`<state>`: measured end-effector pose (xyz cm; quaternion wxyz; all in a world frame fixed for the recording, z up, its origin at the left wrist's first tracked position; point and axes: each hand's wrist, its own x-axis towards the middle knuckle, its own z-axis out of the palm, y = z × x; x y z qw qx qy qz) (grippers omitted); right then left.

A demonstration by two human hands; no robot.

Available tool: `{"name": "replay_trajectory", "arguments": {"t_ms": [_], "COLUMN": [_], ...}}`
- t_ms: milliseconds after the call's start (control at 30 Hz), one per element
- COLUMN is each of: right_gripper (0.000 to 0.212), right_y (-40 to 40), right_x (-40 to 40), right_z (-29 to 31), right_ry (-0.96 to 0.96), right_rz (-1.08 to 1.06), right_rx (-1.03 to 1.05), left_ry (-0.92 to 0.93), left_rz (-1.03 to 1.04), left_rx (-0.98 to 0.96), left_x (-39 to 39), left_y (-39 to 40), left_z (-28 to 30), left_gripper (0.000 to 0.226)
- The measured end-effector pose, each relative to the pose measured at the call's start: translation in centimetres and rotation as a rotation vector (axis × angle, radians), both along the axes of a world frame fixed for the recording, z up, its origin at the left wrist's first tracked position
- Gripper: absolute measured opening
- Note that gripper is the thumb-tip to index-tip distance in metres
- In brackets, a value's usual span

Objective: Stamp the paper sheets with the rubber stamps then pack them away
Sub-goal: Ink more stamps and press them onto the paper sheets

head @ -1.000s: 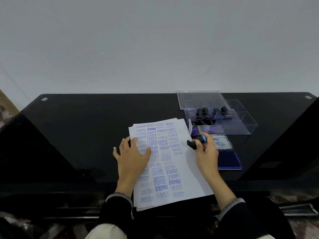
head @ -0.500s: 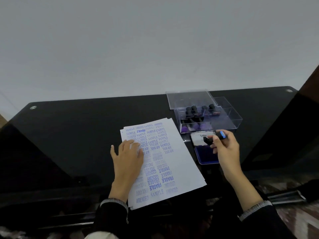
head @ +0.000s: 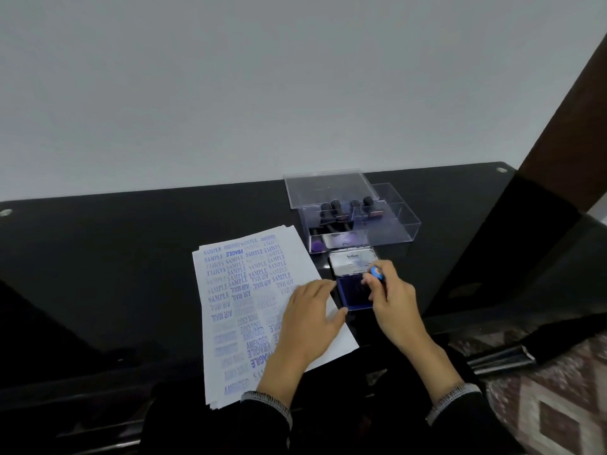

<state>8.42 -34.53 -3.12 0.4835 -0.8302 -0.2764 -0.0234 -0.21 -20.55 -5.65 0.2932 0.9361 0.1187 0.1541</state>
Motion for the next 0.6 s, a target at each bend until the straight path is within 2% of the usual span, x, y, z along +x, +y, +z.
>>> {"name": "replay_trajectory", "arguments": {"t_ms": [267, 433, 600], "right_gripper": [0.016, 0.012, 0.006], "right_y": [0.5, 1.0, 1.3], "right_x": [-0.2, 0.1, 0.0], "right_z": [-1.0, -1.4, -1.9], "right_ry": [-0.039, -0.106, -0.258], "right_rz": [0.042, 0.012, -0.004], "right_rx": [-0.084, -0.123, -0.224], "left_ry": [0.017, 0.027, 0.024], "left_rz": [-0.011, -0.008, -0.020], "left_rx": [0.055, 0.042, -0.090], "left_x": [-0.1, -0.1, 0.0], "left_y": [0.0, -0.1, 0.1], "left_z": [-0.9, -1.0, -0.2], "left_gripper": [0.050, 0.050, 0.043]}}
